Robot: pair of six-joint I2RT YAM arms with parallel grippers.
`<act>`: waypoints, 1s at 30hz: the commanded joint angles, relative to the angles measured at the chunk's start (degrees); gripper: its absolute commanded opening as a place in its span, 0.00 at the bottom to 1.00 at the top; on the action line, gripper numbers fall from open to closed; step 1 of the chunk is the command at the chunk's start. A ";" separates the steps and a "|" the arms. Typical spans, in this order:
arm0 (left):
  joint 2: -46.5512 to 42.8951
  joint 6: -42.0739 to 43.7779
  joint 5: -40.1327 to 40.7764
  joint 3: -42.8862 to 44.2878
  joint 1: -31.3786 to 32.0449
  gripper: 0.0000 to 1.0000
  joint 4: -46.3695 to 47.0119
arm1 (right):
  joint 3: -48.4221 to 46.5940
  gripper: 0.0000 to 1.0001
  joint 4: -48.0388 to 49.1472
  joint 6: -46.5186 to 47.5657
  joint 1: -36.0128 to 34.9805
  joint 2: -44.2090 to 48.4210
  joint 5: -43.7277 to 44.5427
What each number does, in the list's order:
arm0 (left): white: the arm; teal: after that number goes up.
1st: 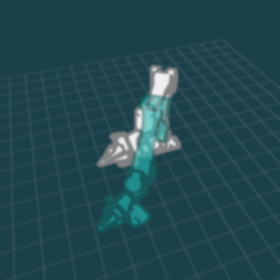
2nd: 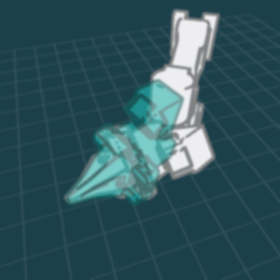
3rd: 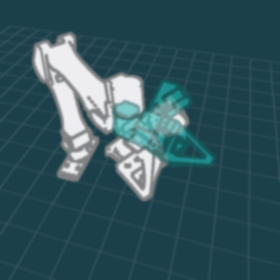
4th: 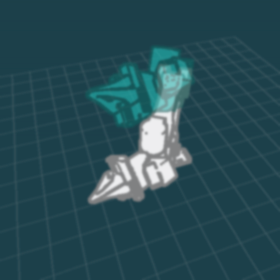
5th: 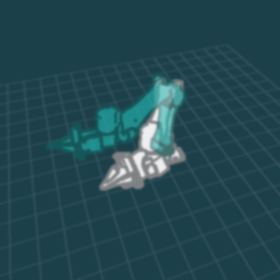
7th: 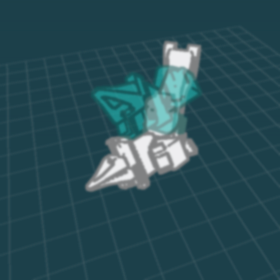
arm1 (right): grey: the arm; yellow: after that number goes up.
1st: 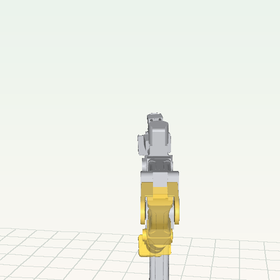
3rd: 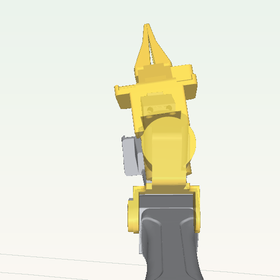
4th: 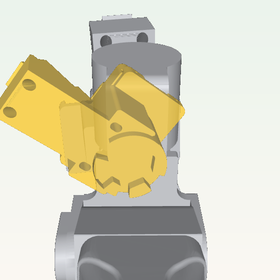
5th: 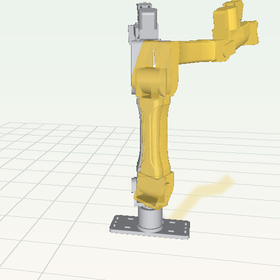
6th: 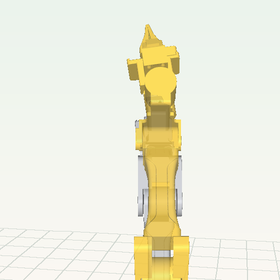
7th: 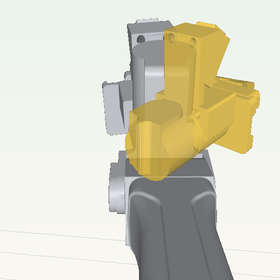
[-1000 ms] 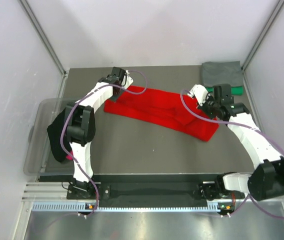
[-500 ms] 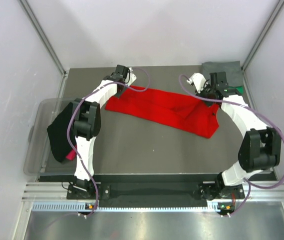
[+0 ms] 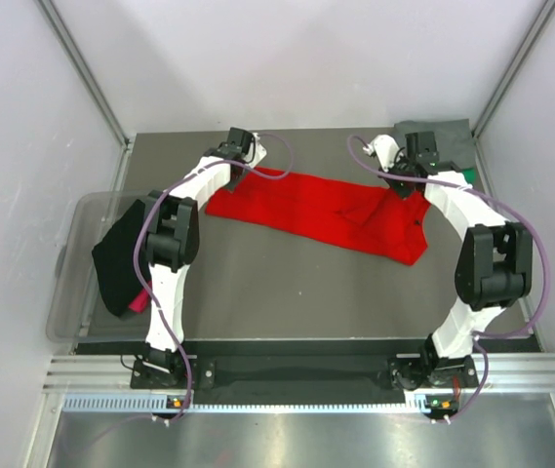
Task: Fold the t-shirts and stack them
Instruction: Fold the tshirt
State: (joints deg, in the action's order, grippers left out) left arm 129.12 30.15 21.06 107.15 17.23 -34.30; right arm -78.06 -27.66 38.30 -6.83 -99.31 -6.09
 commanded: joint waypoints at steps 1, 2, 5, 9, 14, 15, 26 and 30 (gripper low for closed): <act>0.78 0.17 2.41 3.85 -0.45 0.00 1.96 | -4.20 0.00 3.13 -1.39 0.33 -1.59 -0.50; 1.30 -0.18 2.76 4.72 -0.45 0.00 1.61 | -4.46 0.00 3.66 -1.56 0.41 -2.29 0.02; 2.01 -2.11 4.77 6.57 -0.45 0.14 1.34 | -6.57 0.22 4.37 -4.28 0.41 -3.08 1.16; -2.37 -6.24 6.54 4.83 -0.36 0.38 5.63 | -6.85 0.35 4.63 -9.64 0.41 2.34 0.03; -9.84 -7.91 2.42 -5.18 0.69 0.40 9.52 | -3.06 0.35 0.17 -9.22 0.24 6.76 -7.60; -11.24 -8.18 0.93 -6.42 0.87 0.39 9.08 | -2.97 0.32 -3.42 -8.95 -0.11 5.89 -10.93; -5.56 -11.60 -7.69 -8.11 -0.79 0.32 4.26 | 0.98 0.20 -10.57 -3.76 -2.57 -2.03 -15.71; -3.00 -13.80 -13.39 -5.12 -2.29 0.31 1.79 | 1.25 0.20 -10.40 -3.76 -2.66 -3.00 -16.06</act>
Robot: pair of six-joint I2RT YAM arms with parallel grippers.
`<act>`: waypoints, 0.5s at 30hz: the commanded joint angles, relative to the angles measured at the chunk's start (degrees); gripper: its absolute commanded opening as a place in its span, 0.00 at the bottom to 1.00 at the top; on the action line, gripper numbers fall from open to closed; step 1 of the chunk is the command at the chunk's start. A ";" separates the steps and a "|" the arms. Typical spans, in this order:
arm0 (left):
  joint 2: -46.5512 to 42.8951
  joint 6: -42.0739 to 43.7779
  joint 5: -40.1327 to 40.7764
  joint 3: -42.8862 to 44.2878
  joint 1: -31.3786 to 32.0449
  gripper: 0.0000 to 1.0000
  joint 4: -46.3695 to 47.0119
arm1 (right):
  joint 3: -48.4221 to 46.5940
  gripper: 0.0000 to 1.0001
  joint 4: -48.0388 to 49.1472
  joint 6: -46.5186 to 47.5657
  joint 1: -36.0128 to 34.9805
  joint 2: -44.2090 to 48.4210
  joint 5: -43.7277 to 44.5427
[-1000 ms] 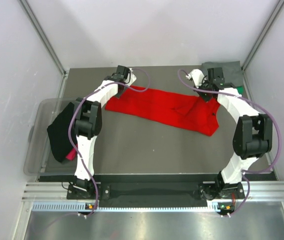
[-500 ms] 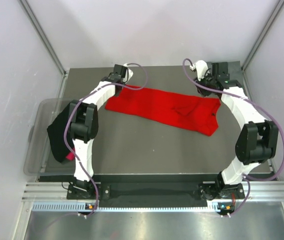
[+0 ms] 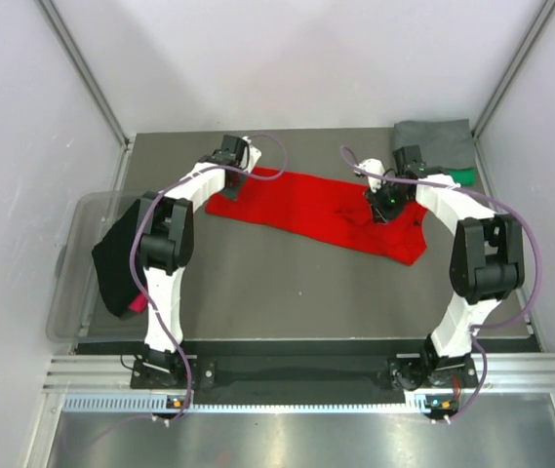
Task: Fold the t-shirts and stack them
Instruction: Fold the tshirt
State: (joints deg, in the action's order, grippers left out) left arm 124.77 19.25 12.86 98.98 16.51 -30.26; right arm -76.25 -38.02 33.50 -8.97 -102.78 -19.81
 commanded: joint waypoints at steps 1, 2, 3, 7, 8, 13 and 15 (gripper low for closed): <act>2.14 -3.68 -5.83 3.76 -1.83 0.31 -2.52 | -0.66 0.20 0.05 0.96 -0.52 -0.13 -2.51; 2.49 -4.04 -6.44 4.11 -2.01 0.30 -2.87 | -0.74 0.21 -0.04 0.87 -0.61 -0.57 -2.60; 2.93 -4.39 -8.10 4.46 -2.10 0.31 -3.74 | -0.92 0.20 -0.12 0.87 -0.61 -1.10 -2.60; 4.86 -5.18 -9.52 6.14 -2.54 0.30 -5.33 | -1.09 0.20 0.14 0.87 -1.22 -3.21 -2.25; 5.13 -5.18 -9.52 6.14 -2.54 0.30 -5.42 | -1.10 0.20 0.14 0.87 -1.22 -4.00 -2.16; 5.83 -4.92 -8.99 6.05 -2.63 0.29 -5.60 | -1.62 0.20 0.49 0.61 -1.49 -6.02 -1.98; 5.92 -4.83 -8.82 6.05 -2.63 0.29 -5.69 | -1.71 0.20 1.02 0.52 -1.66 -6.29 -1.90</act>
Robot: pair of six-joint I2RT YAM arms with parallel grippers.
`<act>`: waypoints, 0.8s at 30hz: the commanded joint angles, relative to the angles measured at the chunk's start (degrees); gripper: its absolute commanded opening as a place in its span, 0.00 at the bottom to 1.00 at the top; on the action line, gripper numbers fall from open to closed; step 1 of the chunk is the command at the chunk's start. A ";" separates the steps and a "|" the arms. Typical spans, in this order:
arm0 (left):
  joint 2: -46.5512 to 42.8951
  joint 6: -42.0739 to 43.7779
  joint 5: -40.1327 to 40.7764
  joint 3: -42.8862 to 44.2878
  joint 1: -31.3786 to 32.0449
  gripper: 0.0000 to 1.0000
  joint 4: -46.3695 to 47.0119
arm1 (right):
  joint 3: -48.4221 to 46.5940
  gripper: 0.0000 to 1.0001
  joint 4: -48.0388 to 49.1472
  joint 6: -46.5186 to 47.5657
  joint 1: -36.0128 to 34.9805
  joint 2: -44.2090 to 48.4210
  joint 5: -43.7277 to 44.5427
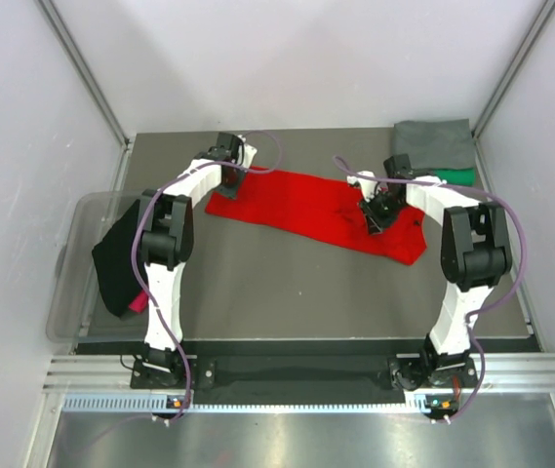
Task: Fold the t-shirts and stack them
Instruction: Fold the tshirt
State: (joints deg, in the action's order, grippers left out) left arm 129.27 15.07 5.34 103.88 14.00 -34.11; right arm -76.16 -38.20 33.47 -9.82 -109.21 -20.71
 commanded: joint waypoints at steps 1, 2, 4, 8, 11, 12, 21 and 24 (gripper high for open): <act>1.51 -0.74 -1.30 1.15 -0.11 0.29 -2.01 | -1.97 0.20 1.37 0.45 -0.81 -0.04 -1.00; 1.51 -0.66 -1.30 1.15 -0.11 0.29 -1.93 | -2.15 0.20 1.63 0.19 -0.72 -0.65 -1.00; 1.60 -0.74 -1.30 1.15 -0.11 0.29 -2.01 | -3.29 0.21 1.98 -0.07 -0.81 -1.88 -1.09; 1.51 -0.83 -1.48 0.89 -0.11 0.29 -2.02 | -7.06 0.22 2.33 -0.78 -1.25 -4.43 -1.44; 1.42 -0.74 -1.21 0.71 -0.11 0.28 -2.10 | -12.93 0.23 2.07 -0.87 -1.60 -7.85 -1.26; 1.42 -0.66 -1.13 0.63 -0.11 0.28 -2.28 | -15.22 0.23 1.64 -0.95 -1.69 -9.08 -1.26; -2.96 -0.22 1.16 -2.35 -0.02 0.31 -0.18 | -42.23 0.28 -2.59 -5.96 -0.20 -12.18 -0.30; -5.77 0.31 2.47 -3.59 -0.11 0.32 1.06 | -33.12 0.36 -2.76 -5.35 -0.19 -4.72 1.28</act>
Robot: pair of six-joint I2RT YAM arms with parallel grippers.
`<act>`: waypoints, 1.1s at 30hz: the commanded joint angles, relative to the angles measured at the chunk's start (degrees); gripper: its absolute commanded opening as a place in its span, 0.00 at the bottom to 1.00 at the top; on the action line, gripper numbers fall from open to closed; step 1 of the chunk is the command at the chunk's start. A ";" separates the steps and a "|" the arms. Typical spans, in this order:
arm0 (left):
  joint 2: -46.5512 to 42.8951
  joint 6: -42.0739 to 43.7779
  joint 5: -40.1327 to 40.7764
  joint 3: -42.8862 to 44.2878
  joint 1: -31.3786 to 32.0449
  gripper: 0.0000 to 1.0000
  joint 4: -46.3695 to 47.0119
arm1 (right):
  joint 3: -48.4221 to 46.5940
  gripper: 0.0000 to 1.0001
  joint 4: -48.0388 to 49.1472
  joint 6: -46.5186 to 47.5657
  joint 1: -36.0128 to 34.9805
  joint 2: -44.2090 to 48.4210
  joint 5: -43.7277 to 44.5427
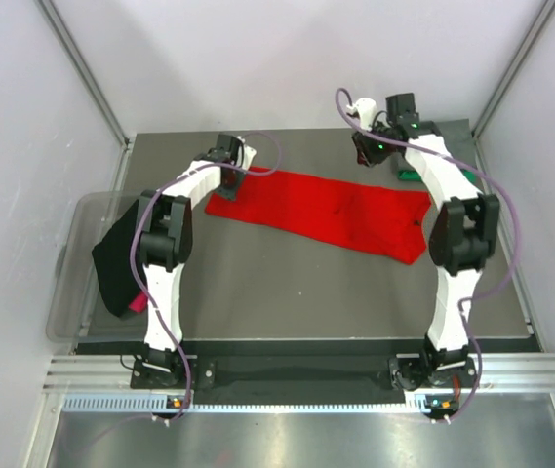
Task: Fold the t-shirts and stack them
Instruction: Fold the tshirt
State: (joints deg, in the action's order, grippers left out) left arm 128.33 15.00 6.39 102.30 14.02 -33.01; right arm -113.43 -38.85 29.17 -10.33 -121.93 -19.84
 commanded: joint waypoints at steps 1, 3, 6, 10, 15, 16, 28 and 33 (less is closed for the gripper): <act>-5.54 0.55 2.13 -2.28 -0.13 0.32 0.75 | 7.48 0.37 -2.80 -0.78 0.39 12.29 0.93; -7.30 0.90 2.48 -2.98 -0.13 0.33 1.20 | 18.82 0.39 -3.77 0.18 0.66 16.79 1.20; -8.88 1.08 2.13 -3.77 -0.13 0.34 0.67 | 31.22 0.45 -9.81 2.46 3.37 24.36 0.15; -9.50 1.17 1.08 -4.92 -0.13 0.34 -0.03 | 38.62 0.49 -17.48 7.65 9.95 29.72 -3.44; -8.46 -0.24 -1.81 -4.57 -0.13 0.34 -0.90 | 42.23 0.52 -21.52 12.22 16.73 30.88 -3.98; -8.10 -0.33 -2.08 -4.13 -0.13 0.34 -1.35 | 42.41 0.51 -21.70 12.58 17.00 30.27 -4.07; -5.55 0.03 -1.91 -2.72 -0.13 0.33 -2.23 | 43.38 0.54 -23.20 13.55 17.18 24.81 -6.71; -4.32 -0.24 -2.17 -1.49 -0.13 0.33 -2.75 | 44.96 0.53 -21.36 13.90 17.27 23.06 -6.18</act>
State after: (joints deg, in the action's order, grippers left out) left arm 123.11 15.09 5.13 98.35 14.00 -35.07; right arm -68.90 -60.88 41.52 6.98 -97.71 -24.40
